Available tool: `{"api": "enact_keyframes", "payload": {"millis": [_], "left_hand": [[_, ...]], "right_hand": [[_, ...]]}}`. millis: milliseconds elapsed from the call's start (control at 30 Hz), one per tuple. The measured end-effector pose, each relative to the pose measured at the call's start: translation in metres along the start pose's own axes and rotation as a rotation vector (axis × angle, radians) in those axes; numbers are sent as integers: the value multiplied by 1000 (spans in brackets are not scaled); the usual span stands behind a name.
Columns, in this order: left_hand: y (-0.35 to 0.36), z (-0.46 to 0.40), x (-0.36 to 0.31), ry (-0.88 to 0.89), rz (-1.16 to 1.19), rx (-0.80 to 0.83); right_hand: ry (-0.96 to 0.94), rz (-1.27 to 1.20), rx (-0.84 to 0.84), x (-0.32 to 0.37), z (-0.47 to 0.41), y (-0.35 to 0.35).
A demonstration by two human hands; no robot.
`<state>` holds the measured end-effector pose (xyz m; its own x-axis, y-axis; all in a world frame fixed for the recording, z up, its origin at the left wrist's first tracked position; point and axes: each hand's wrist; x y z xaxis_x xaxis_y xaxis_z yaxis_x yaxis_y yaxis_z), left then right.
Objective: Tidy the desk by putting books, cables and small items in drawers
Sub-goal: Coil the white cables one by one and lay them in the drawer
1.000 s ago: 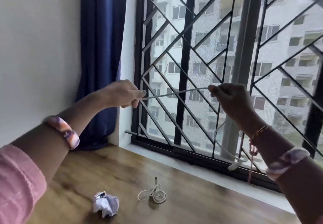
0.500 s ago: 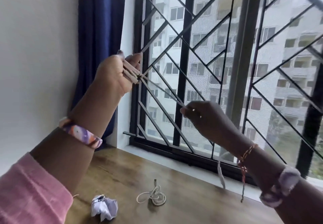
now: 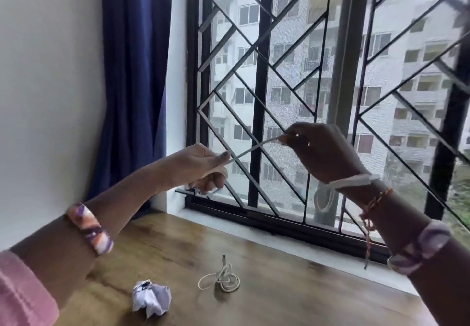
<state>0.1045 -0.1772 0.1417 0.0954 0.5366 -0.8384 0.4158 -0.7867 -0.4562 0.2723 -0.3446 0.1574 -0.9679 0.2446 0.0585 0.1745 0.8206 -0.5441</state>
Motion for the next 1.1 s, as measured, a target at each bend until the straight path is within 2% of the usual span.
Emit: {"api": "enact_keyframes", "payload": {"millis": [67, 167, 300, 367, 433, 467, 533, 600, 667, 767, 800, 833, 867, 967, 1033, 1100], "left_hand": [[2, 10, -11, 50, 234, 42], [6, 14, -24, 132, 593, -1], [20, 0, -41, 174, 1194, -190], [24, -11, -48, 199, 1403, -304], [24, -23, -51, 269, 1523, -485], [23, -28, -51, 322, 1503, -593], [22, -37, -42, 432, 1281, -808], [18, -45, -25, 517, 837, -1038], [14, -48, -1, 594, 251, -1134], [13, -42, 35, 677, -657, -922], [17, -40, 45, 674, -872, -827], [21, -38, 53, 632, -939, -704], [27, -35, 56, 514, -861, -551], [43, -27, 50, 46, -262, -83], [51, -19, 39, -31, -40, 126], [58, -8, 20, 29, 260, 249]], "right_hand": [[10, -15, -14, -6, 3, 9], [56, -94, 1, -3, 6, 22], [77, -113, 41, 13, 11, 35], [49, -23, 102, 22, 17, 39], [2, 96, 163, 29, 24, 39], [-24, 156, 193, 30, 28, 39], [-65, 226, 227, 31, 37, 37], [-84, 238, 236, 30, 44, 34], [-101, 239, 237, 28, 47, 32], [-112, 246, 184, 18, 43, 29], [-107, 255, 162, 12, 41, 28], [-106, 272, 146, 6, 39, 27], [-110, 293, 137, 0, 39, 26], [-105, 315, 137, -17, 42, 25], [-103, 347, 131, -27, 47, 26], [-95, 373, 110, -36, 53, 27]]}}
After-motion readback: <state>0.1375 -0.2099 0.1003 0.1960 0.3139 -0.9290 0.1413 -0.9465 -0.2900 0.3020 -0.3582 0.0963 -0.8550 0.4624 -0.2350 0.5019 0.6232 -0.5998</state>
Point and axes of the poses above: each hand's wrist, its own z-axis away from the middle knuckle, its own y-axis out of the palm, x = y × z, and after that the axes turned 8 degrees about z, right-handed
